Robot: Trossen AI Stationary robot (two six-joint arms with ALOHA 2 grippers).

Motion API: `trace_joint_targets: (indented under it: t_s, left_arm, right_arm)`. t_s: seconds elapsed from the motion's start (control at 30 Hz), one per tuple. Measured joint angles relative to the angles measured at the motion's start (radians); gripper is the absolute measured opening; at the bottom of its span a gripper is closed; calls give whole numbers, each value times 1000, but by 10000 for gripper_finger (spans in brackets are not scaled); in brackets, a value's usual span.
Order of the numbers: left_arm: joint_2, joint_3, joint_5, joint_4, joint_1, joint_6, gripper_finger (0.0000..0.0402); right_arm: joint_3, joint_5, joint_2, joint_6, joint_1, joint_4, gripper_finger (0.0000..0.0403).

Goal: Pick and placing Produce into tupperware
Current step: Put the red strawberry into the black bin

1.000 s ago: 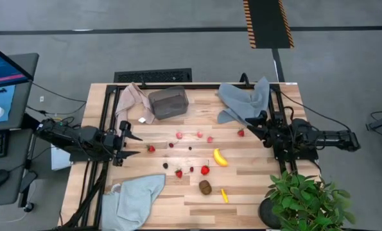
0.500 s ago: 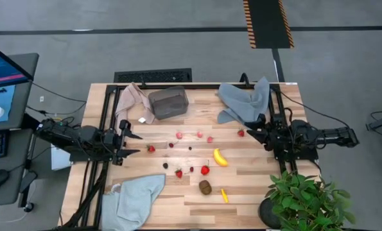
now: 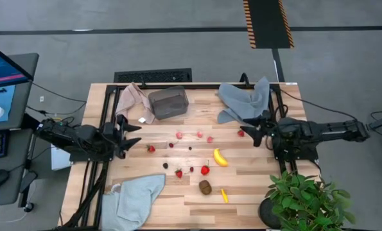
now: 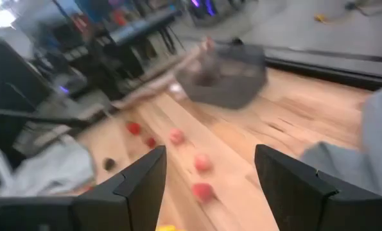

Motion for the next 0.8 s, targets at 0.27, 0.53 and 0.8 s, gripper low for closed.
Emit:
trace_joint_targets:
  t_s: [0.27, 0.53, 0.8]
  left_arm:
    - [0, 0, -77, -53, 0, -80, 226]
    - [0, 1, -77, -53, 0, -86, 226]
    - [0, 2, -77, -54, 0, -96, 226]
  right_arm:
    - [234, 54, 275, 50, -2, -260, 260]
    - [277, 39, 448, 100, -2, -393, 260]
    - [277, 30, 564, 160, -2, -434, 260]
